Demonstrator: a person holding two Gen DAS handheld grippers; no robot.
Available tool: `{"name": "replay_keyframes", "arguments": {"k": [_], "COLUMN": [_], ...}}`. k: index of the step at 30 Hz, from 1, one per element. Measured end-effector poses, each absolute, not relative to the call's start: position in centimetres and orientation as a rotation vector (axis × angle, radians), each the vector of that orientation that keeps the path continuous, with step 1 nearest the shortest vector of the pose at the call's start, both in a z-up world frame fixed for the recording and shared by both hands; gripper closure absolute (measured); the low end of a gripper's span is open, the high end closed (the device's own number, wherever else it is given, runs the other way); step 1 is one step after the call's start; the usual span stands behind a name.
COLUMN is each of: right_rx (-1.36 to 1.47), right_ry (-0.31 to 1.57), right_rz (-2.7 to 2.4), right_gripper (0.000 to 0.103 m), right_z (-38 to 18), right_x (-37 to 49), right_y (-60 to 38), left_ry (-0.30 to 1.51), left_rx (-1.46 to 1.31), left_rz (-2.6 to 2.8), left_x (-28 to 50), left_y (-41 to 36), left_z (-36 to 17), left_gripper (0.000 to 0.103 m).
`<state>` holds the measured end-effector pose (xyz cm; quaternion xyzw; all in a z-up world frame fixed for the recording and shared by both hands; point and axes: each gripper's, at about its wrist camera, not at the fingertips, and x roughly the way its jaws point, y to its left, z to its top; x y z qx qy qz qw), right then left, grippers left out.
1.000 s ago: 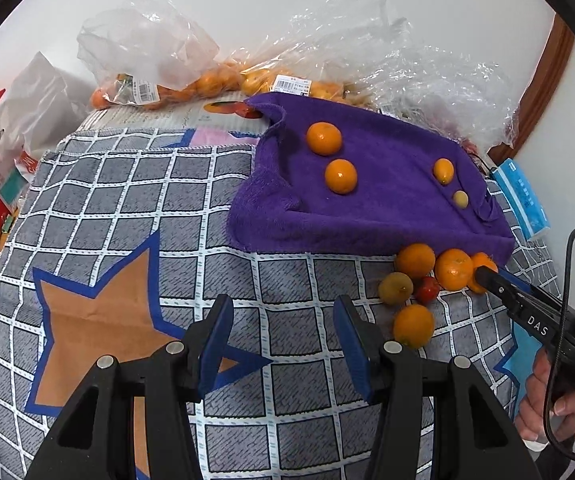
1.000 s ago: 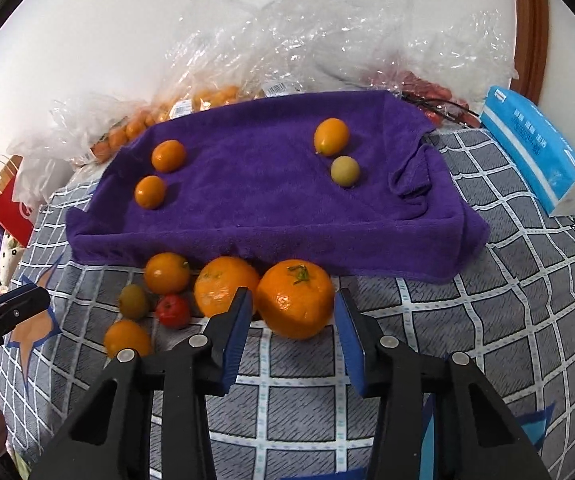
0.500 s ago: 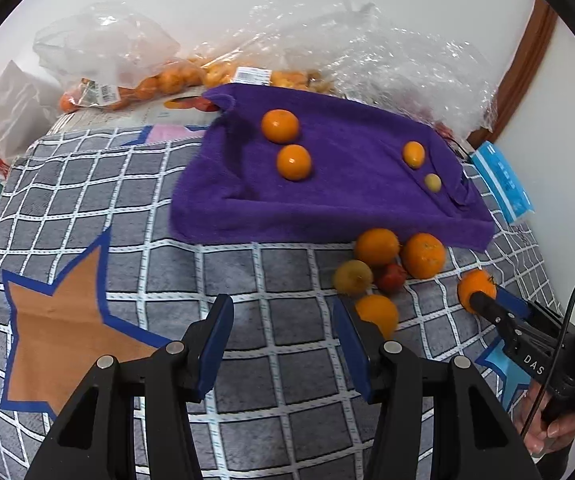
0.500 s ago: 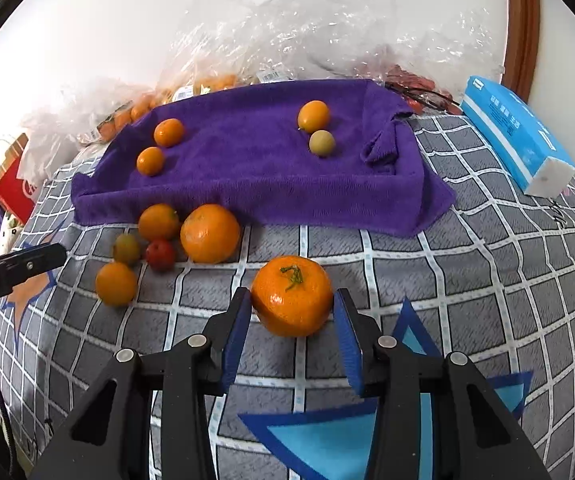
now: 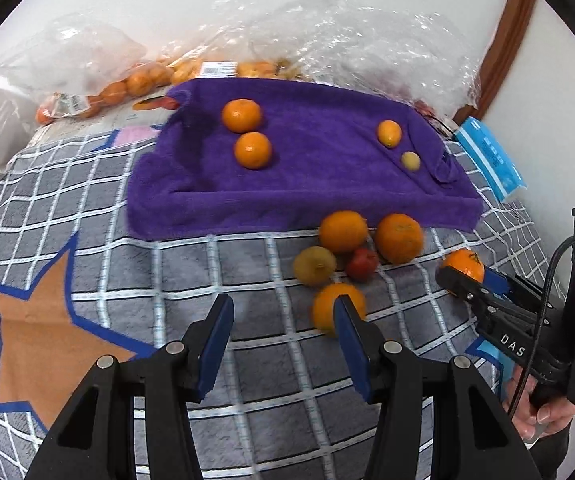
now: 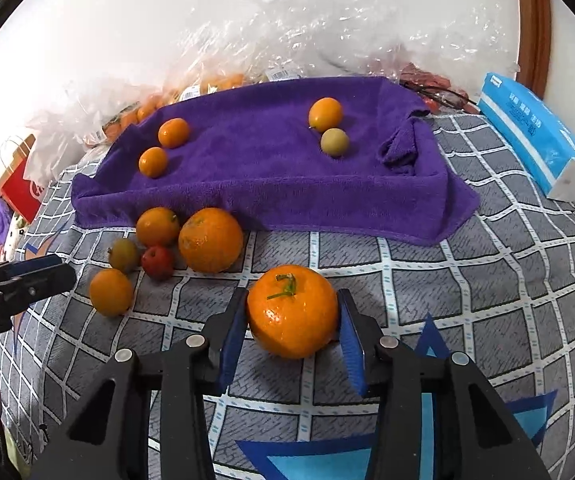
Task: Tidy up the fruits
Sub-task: 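Grasp a large stemmed orange with the right gripper while the left tool approaches an orange, then close the left gripper on an orange while the right tool lifts its large orange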
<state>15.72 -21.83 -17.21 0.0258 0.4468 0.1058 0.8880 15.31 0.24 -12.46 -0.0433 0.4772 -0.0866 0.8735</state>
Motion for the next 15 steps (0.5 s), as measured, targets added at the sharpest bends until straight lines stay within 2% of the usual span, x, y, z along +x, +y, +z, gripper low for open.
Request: {"name": "replay_keyframes", "arguments": {"k": [11,12,14,15], "right_rx": [0.061,0.065,0.067,0.066], "right_ry": [0.921,0.923,0.923,0.923], "right_rz": [0.14,0.132,0.123,0.117], "right_gripper": [0.06,0.06,0.06,0.06], "right_z": [-16.2,-16.1,-16.0,-15.9], "right_x": [12.8,12.5,12.1,11.9], "right_y": [-25.7,-26.0,-26.4,-26.5], "left_ry": [1.028,1.033,1.049,1.051], "left_rx": [-0.085,-0.087,-0.081,-0.07], "left_rz": [-0.224,-0.222,-0.219,-0.217], "left_x": [15.9,15.9,16.0,15.9], "left_y": [-3.3,-3.5,-3.9,-4.1], "left_z": [-14.3,-14.5,-15.0,-15.1], "left_gripper": [0.053,0.055,0.069,0.07]}}
